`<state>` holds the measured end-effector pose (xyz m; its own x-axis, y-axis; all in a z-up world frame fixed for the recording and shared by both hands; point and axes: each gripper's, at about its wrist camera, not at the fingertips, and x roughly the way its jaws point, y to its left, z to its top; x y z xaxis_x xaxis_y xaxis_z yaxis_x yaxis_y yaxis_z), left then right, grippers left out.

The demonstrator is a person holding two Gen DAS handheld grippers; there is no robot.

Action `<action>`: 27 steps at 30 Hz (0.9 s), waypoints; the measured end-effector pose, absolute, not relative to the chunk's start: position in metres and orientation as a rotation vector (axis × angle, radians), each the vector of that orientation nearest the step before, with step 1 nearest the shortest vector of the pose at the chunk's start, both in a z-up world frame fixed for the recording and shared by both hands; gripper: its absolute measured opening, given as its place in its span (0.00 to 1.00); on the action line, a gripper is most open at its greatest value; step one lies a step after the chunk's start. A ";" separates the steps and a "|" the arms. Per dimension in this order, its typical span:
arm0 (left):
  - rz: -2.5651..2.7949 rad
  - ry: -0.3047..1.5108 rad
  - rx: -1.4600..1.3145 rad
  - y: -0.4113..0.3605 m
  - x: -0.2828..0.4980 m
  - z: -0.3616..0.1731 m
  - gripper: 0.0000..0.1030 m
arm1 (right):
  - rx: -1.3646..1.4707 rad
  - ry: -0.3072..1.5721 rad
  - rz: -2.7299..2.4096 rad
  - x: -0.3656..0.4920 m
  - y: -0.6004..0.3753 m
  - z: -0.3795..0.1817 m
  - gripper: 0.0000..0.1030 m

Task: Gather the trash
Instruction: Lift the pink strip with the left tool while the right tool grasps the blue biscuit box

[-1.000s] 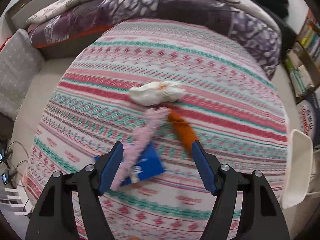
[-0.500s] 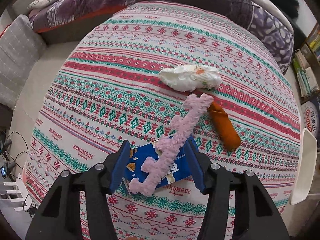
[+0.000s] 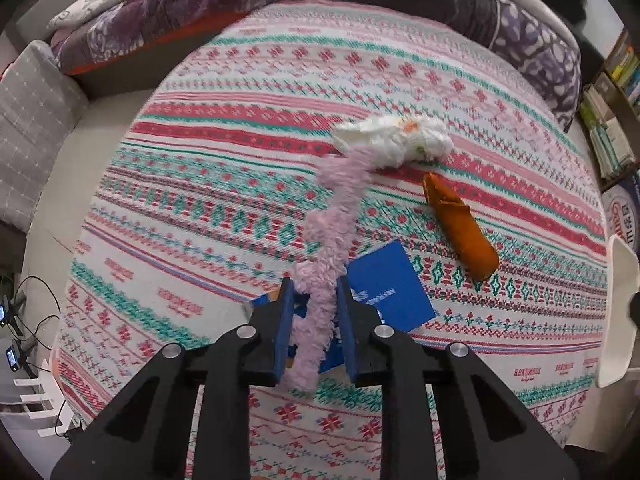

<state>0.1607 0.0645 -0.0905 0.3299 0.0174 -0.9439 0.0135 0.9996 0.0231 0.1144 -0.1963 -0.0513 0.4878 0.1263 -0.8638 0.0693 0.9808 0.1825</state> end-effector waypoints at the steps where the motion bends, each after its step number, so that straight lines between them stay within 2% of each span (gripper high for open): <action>1: 0.006 1.222 0.020 0.069 0.159 -0.085 0.21 | 0.209 1.072 0.047 0.115 -0.192 -0.054 0.93; 9: 0.002 1.090 -0.106 0.114 0.134 -0.024 0.21 | 0.472 1.218 0.102 0.111 -0.146 -0.095 0.93; 16: 0.067 0.982 -0.193 0.160 0.115 0.017 0.21 | 0.742 1.229 -0.035 0.126 -0.070 -0.117 0.93; 22: 0.090 0.947 -0.232 0.188 0.098 0.031 0.22 | 0.755 1.210 -0.187 0.150 -0.030 -0.122 0.93; 27: 0.087 0.940 -0.290 0.206 0.095 0.035 0.22 | 0.642 1.221 -0.244 0.165 -0.005 -0.124 0.94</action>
<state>0.0945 0.2063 0.0354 0.5895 -0.0518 -0.8061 -0.1992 0.9578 -0.2072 0.1653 -0.0049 -0.1237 0.3440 0.1600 -0.9252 0.5033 0.8004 0.3256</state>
